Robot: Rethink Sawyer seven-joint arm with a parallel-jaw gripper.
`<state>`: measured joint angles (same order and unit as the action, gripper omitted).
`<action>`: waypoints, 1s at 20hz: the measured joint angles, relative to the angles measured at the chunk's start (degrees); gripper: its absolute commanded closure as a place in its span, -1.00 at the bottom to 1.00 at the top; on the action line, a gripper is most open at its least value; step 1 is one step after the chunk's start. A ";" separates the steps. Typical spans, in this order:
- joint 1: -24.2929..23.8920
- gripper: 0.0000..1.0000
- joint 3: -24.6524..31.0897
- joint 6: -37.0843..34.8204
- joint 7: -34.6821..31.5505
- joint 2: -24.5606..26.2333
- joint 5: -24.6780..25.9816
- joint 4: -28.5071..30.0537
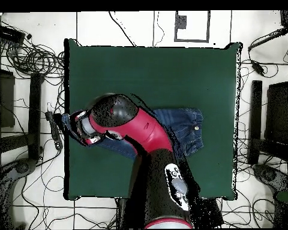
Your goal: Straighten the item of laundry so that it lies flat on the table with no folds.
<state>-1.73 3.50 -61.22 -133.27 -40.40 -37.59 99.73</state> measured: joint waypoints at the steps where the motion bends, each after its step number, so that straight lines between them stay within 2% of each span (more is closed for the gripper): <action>1: 0.13 1.00 0.12 0.00 0.00 -0.20 0.61 -0.31; 3: 0.34 1.00 0.16 -0.01 0.00 -0.50 2.58 -1.30; 6: 0.65 1.00 0.03 0.40 0.00 -0.34 10.08 -5.00; 7: 0.84 1.00 -0.10 1.35 0.00 -0.26 14.07 -6.83; 10: 1.16 1.00 -0.36 6.61 0.00 -0.34 23.39 -10.51; 13: 1.49 1.00 -1.14 16.70 0.00 -0.67 33.18 -13.62; 18: 3.17 1.00 -4.95 28.79 0.00 -1.77 43.49 -16.61; 20: 3.74 1.00 -6.13 30.65 0.00 -2.35 45.27 -17.07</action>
<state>2.01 -2.63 -30.57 -133.27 -42.75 7.67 82.66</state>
